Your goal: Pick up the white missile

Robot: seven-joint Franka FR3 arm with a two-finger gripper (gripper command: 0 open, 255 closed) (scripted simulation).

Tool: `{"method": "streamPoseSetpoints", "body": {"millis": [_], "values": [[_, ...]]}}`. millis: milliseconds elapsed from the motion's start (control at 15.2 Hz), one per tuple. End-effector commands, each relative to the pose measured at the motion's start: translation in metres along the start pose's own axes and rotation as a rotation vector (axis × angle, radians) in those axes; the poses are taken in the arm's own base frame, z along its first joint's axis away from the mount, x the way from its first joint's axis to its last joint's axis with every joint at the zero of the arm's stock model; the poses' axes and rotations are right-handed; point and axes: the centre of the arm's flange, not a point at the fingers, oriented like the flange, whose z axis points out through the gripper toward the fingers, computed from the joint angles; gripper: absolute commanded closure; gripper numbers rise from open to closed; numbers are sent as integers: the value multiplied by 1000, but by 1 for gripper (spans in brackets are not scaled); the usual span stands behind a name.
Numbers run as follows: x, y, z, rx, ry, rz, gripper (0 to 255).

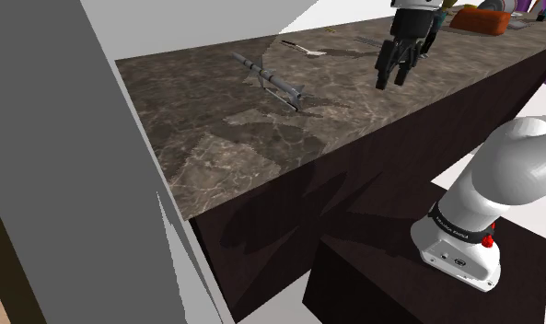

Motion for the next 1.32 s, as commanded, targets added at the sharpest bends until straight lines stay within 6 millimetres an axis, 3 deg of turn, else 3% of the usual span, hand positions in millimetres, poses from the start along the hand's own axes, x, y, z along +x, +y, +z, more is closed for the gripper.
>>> {"method": "streamPoseSetpoints", "body": {"millis": [0,1254], "values": [[0,0,0,0,0,0,0],[193,-122,9,-36,192,52,0]]}}
